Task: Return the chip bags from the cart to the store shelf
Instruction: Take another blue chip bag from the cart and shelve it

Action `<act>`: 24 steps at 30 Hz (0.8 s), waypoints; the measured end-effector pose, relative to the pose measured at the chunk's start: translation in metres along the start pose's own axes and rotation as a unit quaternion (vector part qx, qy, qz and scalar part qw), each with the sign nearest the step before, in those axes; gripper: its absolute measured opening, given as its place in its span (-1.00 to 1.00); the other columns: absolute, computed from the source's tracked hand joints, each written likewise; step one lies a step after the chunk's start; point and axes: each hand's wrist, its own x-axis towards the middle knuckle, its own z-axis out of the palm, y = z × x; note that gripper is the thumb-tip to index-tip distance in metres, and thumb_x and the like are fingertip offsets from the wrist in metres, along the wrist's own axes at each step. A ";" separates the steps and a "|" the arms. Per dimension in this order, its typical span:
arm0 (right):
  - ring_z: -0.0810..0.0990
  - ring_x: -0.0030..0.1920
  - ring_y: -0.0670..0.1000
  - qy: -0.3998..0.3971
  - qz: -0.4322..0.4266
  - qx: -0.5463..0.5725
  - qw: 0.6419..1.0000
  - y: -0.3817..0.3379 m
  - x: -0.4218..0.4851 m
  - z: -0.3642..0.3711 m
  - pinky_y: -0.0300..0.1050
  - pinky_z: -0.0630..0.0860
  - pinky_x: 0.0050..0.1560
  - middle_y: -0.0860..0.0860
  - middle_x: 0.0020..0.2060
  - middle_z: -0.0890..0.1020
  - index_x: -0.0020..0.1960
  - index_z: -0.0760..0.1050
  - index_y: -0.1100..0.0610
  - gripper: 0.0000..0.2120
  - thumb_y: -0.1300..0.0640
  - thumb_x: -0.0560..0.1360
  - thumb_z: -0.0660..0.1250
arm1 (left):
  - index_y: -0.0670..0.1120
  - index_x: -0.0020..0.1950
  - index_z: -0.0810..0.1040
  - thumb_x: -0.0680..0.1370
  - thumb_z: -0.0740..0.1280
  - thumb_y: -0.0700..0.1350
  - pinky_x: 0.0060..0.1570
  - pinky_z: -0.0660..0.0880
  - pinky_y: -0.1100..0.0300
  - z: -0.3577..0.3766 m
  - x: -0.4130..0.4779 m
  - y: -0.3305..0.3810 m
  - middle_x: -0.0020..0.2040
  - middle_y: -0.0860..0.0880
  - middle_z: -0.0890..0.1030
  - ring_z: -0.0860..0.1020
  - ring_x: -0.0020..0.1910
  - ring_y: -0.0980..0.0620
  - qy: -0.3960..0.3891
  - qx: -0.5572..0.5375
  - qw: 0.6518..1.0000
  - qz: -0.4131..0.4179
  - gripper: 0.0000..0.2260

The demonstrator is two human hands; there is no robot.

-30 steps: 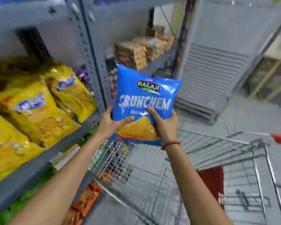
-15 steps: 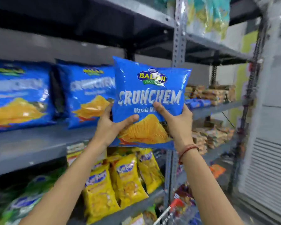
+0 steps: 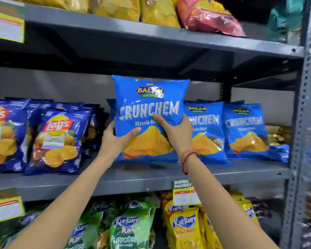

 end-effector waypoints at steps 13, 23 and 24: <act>0.62 0.10 0.04 -0.044 0.088 -0.027 0.995 0.052 0.010 0.054 0.03 0.56 0.15 -0.07 -0.04 0.70 0.03 0.59 0.03 -0.39 -0.32 0.12 0.50 | 0.04 0.12 0.52 0.05 0.52 0.28 -0.06 0.58 0.10 -0.039 0.014 -0.039 0.06 0.03 0.65 0.64 -0.02 0.04 0.017 0.083 0.990 -0.110 -0.30; 0.49 0.23 0.10 -0.023 0.104 -0.099 0.989 0.057 0.008 0.054 -0.01 0.42 0.17 0.10 0.24 0.54 0.40 0.27 0.15 -0.22 -0.19 0.35 0.46 | -0.15 0.40 0.28 0.36 0.49 -0.01 0.13 0.42 0.12 -0.049 -0.004 -0.026 0.29 -0.12 0.46 0.47 0.14 0.00 0.033 0.266 0.961 -0.060 -0.31; 0.44 0.30 0.13 0.008 0.066 -0.134 0.989 0.052 0.004 0.055 0.06 0.40 0.23 0.13 0.31 0.48 0.44 0.23 0.16 -0.21 -0.18 0.38 0.44 | -0.12 0.39 0.29 0.37 0.48 -0.01 0.13 0.43 0.11 -0.053 -0.011 -0.020 0.28 -0.10 0.46 0.47 0.13 0.02 0.042 0.283 0.958 -0.024 -0.33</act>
